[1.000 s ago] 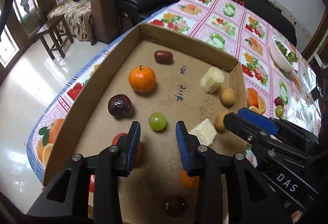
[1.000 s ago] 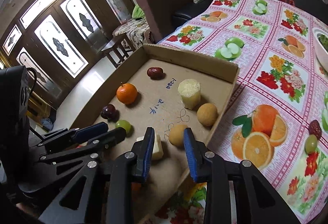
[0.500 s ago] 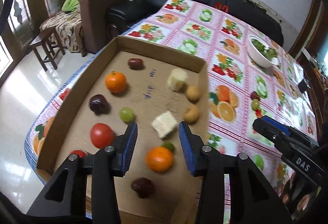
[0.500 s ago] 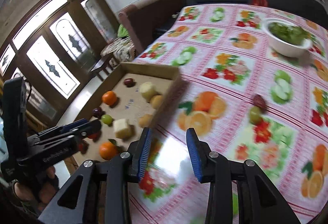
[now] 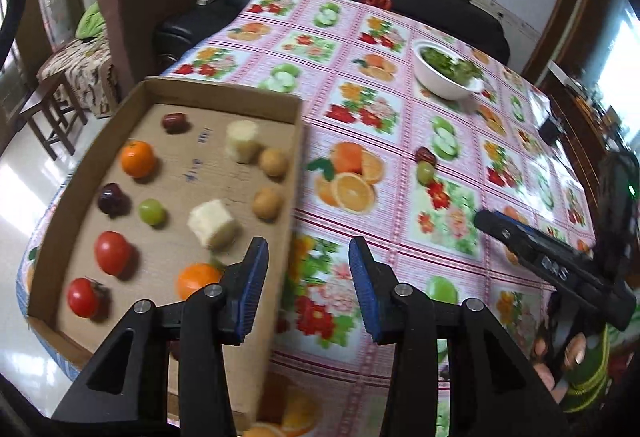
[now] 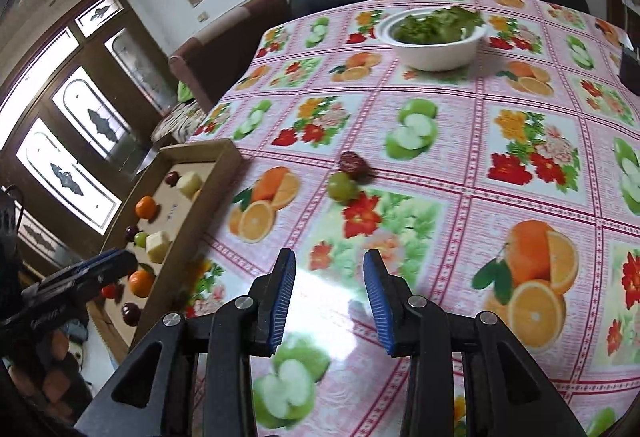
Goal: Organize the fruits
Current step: 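Move left tool toward another green grape while right tool reaches dark red date, then close right tool on dark red date while left tool closes on green grape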
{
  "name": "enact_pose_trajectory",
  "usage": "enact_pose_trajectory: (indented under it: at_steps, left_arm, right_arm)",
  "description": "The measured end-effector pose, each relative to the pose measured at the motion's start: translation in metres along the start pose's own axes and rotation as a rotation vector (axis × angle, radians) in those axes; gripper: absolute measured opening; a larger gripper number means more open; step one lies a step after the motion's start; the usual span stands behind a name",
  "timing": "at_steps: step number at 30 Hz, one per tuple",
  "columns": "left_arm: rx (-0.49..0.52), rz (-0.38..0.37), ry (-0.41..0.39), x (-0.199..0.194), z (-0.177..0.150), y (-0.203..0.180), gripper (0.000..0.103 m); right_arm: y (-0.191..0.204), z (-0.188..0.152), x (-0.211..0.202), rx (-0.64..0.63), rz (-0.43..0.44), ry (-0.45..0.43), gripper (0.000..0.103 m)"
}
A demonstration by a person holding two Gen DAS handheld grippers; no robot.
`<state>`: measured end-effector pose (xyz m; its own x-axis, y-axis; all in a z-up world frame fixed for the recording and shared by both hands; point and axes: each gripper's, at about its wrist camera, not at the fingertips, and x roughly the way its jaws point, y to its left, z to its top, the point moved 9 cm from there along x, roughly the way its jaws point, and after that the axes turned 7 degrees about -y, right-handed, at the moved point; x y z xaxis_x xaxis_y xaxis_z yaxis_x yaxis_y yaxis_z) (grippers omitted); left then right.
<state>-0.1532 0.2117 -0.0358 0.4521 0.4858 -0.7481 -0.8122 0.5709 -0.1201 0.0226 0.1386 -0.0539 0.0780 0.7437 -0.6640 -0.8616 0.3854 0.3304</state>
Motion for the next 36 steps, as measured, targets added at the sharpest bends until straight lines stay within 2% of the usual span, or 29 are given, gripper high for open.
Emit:
enact_pose_trajectory:
  at_steps: [8,17,18,19,21,23,29,36]
  left_arm:
    - [0.020,-0.043,0.028,0.011,-0.007,-0.027,0.040]
    - [0.026,-0.078,0.067,0.033,-0.006,-0.047,0.040]
    - [0.027,-0.081,0.072,0.037,-0.005,-0.049,0.040]
    - [0.025,-0.086,0.079,0.042,-0.004,-0.052,0.040]
    - [0.019,-0.107,0.097,0.050,-0.003,-0.059,0.040]
    - [0.016,-0.124,0.107,0.058,-0.001,-0.066,0.040]
    - [0.027,-0.136,0.120,0.083,0.011,-0.089,0.040]
    - [0.061,-0.130,0.133,0.116,0.027,-0.115,0.039]
  right_arm:
    - [-0.005,0.029,0.036,0.033,-0.026,-0.001,0.038]
    - [-0.009,0.055,0.100,0.019,-0.135,0.036,0.040]
    - [-0.010,0.053,0.106,0.015,-0.139,0.055,0.040]
    - [-0.010,0.052,0.108,0.014,-0.135,0.056,0.035]
    - [-0.013,0.054,0.106,0.016,-0.136,0.041,0.027]
    - [-0.016,0.057,0.098,0.048,-0.110,0.021,0.027]
    - [-0.034,0.069,0.048,0.094,-0.106,-0.072,0.027]
    - [-0.065,0.062,-0.010,0.180,-0.111,-0.147,0.027]
